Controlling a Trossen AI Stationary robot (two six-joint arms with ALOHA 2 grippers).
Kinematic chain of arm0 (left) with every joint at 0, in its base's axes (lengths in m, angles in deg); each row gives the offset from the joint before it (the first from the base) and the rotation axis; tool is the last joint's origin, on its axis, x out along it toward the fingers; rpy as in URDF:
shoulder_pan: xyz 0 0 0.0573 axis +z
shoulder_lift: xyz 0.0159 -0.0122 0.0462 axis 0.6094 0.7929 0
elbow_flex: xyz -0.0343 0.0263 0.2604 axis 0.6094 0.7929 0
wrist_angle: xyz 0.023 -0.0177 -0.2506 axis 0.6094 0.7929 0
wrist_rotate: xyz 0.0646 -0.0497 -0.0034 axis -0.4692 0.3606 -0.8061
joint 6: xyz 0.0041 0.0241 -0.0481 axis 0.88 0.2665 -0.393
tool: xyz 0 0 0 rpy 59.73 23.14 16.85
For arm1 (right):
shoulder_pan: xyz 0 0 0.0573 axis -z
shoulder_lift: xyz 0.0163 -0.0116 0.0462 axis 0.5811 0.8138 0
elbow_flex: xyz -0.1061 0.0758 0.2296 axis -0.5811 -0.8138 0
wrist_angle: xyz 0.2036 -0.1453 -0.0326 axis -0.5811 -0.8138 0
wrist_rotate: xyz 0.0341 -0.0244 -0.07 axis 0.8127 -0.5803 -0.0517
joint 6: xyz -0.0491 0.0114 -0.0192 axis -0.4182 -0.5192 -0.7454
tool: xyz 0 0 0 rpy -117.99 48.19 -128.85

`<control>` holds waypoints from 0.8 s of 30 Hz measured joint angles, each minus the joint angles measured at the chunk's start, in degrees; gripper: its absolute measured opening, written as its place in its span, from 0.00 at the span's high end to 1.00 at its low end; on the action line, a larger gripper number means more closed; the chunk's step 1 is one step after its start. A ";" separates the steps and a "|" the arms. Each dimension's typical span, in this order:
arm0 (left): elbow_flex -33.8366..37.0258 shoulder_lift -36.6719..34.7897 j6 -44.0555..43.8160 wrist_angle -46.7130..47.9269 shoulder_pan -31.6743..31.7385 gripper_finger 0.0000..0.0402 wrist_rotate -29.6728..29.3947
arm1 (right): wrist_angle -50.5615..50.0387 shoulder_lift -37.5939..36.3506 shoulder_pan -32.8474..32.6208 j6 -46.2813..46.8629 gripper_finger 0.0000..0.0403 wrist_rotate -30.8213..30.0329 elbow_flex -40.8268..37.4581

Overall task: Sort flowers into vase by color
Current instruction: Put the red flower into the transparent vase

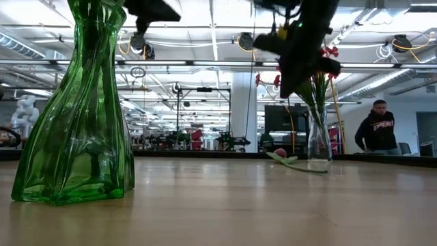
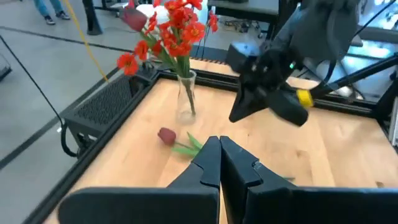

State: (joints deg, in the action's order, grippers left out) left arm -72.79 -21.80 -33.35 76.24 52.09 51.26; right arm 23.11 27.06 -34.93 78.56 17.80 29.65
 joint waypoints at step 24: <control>12.65 -9.61 -3.23 0.36 -0.15 1.00 4.84 | -1.27 20.93 4.30 20.87 0.54 7.78 2.54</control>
State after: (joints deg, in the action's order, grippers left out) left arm -60.14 -31.41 -36.58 76.61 51.94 56.10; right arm 21.84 47.99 -30.62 99.43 25.58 32.18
